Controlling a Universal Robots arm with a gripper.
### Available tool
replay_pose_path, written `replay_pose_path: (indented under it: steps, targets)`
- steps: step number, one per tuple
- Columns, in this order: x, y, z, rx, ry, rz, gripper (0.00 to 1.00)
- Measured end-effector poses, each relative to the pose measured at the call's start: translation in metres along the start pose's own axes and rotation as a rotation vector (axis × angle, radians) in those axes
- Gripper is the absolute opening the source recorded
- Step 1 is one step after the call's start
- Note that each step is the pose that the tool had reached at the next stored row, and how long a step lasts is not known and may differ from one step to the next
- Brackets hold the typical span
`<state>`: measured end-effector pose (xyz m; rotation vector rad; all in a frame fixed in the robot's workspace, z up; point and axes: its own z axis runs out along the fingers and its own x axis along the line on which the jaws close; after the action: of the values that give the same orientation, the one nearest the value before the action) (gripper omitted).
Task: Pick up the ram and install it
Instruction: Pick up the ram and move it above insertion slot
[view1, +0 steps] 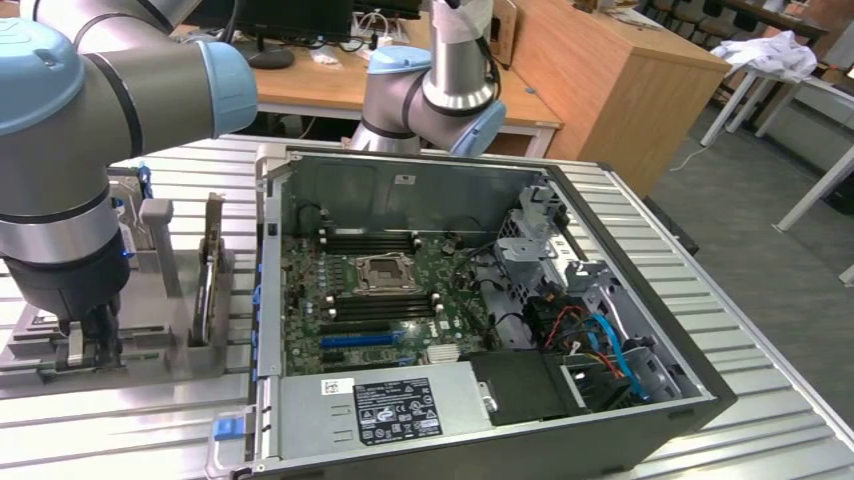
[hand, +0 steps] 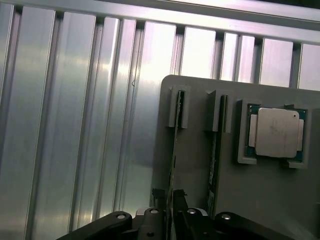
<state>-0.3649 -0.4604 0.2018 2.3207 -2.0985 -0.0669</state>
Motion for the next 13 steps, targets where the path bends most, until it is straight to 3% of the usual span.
replay_pose_path:
  steps: [2, 13]
  targets:
    - [0.0, 0.0, 0.0, 0.0001, 0.0001, 0.0, 0.13]
    - [0.0, 0.0, 0.0, 0.0, 0.0, 0.0, 0.13]
